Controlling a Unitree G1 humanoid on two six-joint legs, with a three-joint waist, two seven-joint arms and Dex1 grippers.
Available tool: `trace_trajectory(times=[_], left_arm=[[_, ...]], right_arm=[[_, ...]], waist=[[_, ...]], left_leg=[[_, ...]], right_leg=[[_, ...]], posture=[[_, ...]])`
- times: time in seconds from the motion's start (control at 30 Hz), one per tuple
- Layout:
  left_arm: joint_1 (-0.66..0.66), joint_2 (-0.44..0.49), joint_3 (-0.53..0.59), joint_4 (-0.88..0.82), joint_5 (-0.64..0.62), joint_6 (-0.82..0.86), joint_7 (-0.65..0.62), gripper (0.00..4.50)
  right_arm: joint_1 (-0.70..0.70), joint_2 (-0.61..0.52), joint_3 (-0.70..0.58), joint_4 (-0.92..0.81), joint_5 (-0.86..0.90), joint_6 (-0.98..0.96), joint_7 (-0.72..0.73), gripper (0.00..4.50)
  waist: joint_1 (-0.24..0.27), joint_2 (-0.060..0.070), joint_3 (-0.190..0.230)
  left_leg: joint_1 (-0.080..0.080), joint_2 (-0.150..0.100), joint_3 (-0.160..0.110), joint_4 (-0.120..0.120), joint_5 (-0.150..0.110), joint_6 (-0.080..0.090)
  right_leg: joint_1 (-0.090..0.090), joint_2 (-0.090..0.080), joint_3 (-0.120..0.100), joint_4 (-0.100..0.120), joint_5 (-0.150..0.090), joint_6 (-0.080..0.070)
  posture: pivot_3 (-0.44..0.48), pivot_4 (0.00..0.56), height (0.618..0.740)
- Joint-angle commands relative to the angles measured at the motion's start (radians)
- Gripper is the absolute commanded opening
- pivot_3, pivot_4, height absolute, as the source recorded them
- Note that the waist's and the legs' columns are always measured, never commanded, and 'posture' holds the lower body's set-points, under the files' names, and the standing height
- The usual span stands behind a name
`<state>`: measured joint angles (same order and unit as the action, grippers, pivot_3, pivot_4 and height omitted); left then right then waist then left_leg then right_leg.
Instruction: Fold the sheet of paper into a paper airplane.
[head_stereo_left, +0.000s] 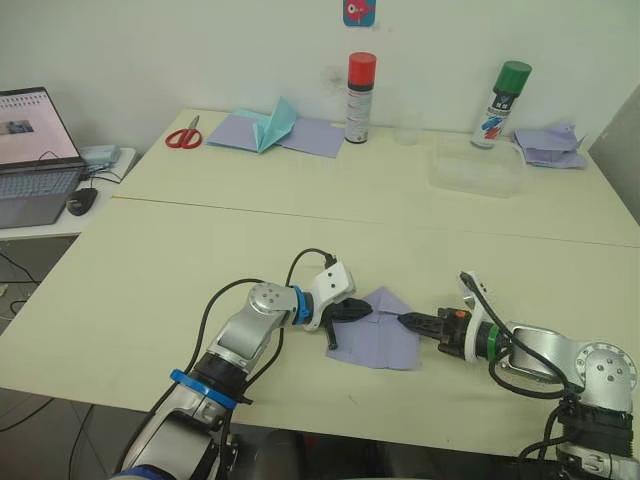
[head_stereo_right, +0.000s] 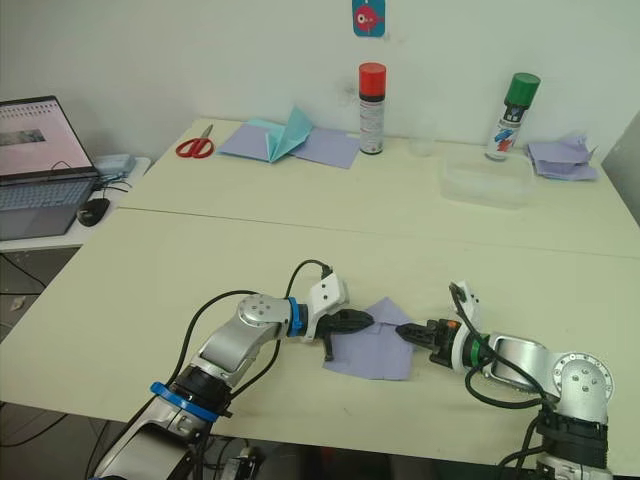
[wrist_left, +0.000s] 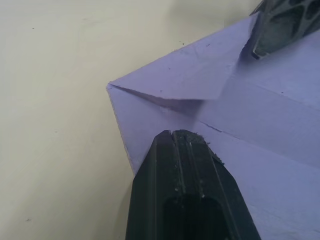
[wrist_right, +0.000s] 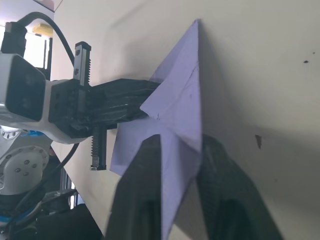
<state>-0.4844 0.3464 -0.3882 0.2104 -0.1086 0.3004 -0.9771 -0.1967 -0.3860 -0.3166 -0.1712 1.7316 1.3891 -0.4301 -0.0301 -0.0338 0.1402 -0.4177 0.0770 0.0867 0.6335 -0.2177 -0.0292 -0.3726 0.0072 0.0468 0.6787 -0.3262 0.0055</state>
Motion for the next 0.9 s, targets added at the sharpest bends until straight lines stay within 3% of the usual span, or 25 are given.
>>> trace_trajectory(times=[0.03,0.4,0.9], left_arm=[[0.016,0.008,-0.044,0.055,0.053,0.027,-0.005,0.0],[0.025,0.009,-0.046,0.051,0.06,0.03,-0.013,0.0],[0.01,0.004,-0.044,0.057,0.06,0.025,-0.025,0.0]], right_arm=[[0.005,-0.056,0.068,-0.023,0.119,-0.111,-0.053,0.02],[-0.042,-0.206,0.23,-0.057,0.184,-0.231,0.012,0.02],[-0.11,-0.165,0.352,-0.058,-0.007,-0.281,0.133,0.02]], waist=[[0.0,0.0,0.0],[0.0,0.0,0.0],[0.001,0.0,0.0]], left_leg=[[0.0,0.0,0.0,0.0,0.0,0.0],[0.0,0.0,0.0,-0.001,0.0,0.0],[-0.001,0.001,0.0,-0.003,0.0,0.0]], right_leg=[[0.0,0.0,0.0,0.0,0.0,0.0],[0.0,0.0,0.0,-0.001,0.0,0.0],[0.0,0.0,-0.001,-0.003,0.0,0.0]], posture=[[0.0,0.15,0.74],[0.0,0.15,0.74],[0.0,0.15,0.74]])
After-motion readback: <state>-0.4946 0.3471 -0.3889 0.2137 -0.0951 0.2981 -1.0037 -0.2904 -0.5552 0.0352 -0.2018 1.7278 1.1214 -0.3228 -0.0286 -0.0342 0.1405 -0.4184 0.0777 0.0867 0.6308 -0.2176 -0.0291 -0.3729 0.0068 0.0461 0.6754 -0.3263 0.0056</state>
